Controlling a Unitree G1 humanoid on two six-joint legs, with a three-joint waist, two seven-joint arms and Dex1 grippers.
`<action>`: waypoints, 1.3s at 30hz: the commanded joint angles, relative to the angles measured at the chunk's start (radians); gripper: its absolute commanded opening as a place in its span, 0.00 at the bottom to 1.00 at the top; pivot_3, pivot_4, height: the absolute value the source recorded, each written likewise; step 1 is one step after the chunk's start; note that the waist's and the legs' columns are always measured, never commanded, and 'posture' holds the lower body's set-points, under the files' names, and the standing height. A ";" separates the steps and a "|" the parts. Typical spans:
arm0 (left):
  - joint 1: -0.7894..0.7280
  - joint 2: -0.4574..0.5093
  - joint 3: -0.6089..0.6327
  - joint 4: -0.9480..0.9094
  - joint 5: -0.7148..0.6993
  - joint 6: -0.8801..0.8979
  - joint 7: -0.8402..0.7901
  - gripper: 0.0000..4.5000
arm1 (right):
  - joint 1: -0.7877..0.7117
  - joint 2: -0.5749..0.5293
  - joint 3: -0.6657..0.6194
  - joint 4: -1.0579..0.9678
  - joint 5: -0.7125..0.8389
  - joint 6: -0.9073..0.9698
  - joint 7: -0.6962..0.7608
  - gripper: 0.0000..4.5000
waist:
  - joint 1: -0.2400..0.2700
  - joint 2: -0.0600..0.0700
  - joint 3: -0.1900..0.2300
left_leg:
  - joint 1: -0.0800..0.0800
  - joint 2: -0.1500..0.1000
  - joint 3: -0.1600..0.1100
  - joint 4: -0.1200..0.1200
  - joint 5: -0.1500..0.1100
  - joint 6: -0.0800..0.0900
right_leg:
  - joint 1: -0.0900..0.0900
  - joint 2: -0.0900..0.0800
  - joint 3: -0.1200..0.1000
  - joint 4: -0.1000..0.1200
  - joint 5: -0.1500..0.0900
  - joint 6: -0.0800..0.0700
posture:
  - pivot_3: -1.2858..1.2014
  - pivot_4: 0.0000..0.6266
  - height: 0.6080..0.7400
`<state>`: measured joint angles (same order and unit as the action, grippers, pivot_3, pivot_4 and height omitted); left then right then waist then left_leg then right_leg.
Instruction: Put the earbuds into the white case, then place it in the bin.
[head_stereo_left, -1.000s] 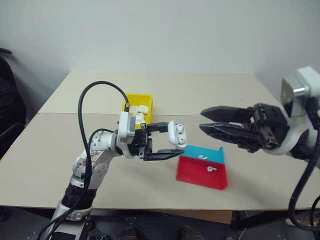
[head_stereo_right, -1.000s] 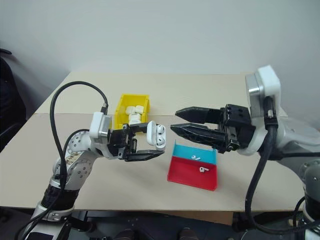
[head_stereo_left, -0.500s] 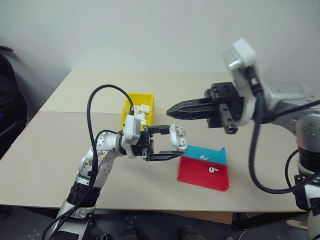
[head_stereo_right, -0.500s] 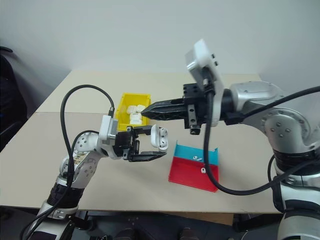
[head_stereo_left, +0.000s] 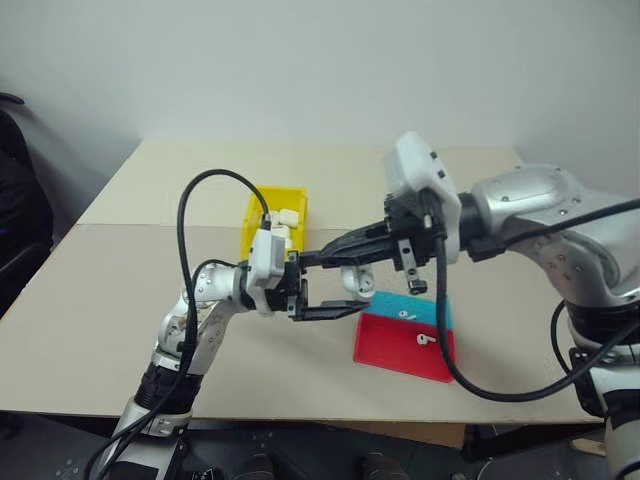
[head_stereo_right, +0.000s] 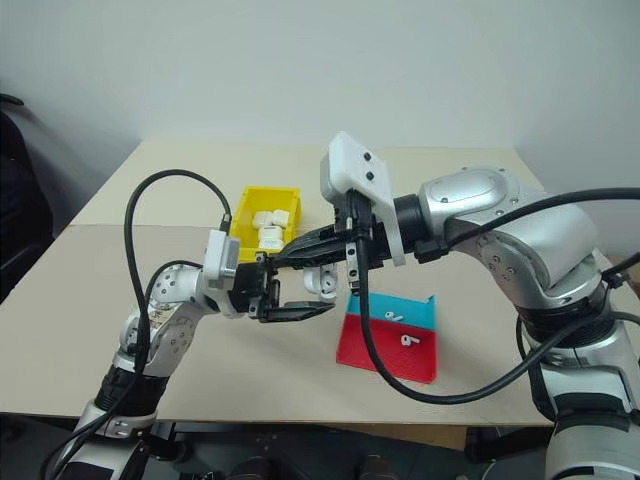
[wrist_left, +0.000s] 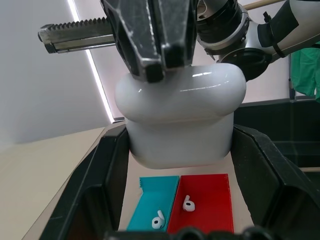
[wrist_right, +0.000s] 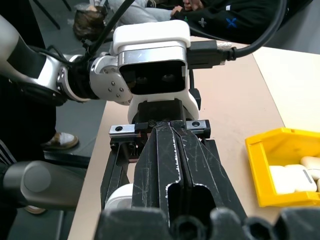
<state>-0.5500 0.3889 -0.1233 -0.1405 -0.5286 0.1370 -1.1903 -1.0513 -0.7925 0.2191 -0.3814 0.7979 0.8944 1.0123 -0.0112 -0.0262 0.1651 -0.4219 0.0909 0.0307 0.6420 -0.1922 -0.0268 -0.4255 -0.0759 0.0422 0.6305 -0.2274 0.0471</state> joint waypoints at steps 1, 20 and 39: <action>-0.026 0.002 0.021 -0.045 -0.015 -0.010 0.009 0.62 | 0.026 -0.034 -0.010 -0.029 -0.040 -0.006 0.030 0.01 | 0.000 0.000 0.000 | 0.000 0.000 0.000 0.000 0.000 0.000 | 0.000 0.000 0.000 0.000 0.000 0.000 | 0.52 0.24 1.00; 0.000 -0.006 0.070 -0.048 0.016 -0.029 0.093 0.62 | 0.115 -0.082 -0.342 0.040 0.012 -0.090 0.048 0.01 | 0.001 0.000 0.000 | 0.001 0.000 0.000 0.000 0.000 0.000 | 0.001 0.000 0.000 0.000 0.000 0.000 | 0.52 0.24 1.00; -0.390 -0.100 0.128 0.602 0.599 0.058 1.001 0.62 | 0.471 -0.006 -0.436 -0.108 0.012 0.008 -0.348 0.01 | 0.017 0.000 0.000 | 0.001 -0.003 -0.001 0.001 0.000 0.000 | 0.002 -0.001 0.000 -0.001 0.002 0.003 | 0.52 0.24 1.00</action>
<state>-0.8804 0.2824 0.0220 0.4413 0.0501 0.2011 -0.1883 -0.5733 -0.7821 -0.2117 -0.4756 0.8220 0.8924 0.6865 0.0063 -0.0263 0.1650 -0.4216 0.0883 0.0299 0.6426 -0.1921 -0.0270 -0.4238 -0.0769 0.0426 0.6297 -0.2252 0.0499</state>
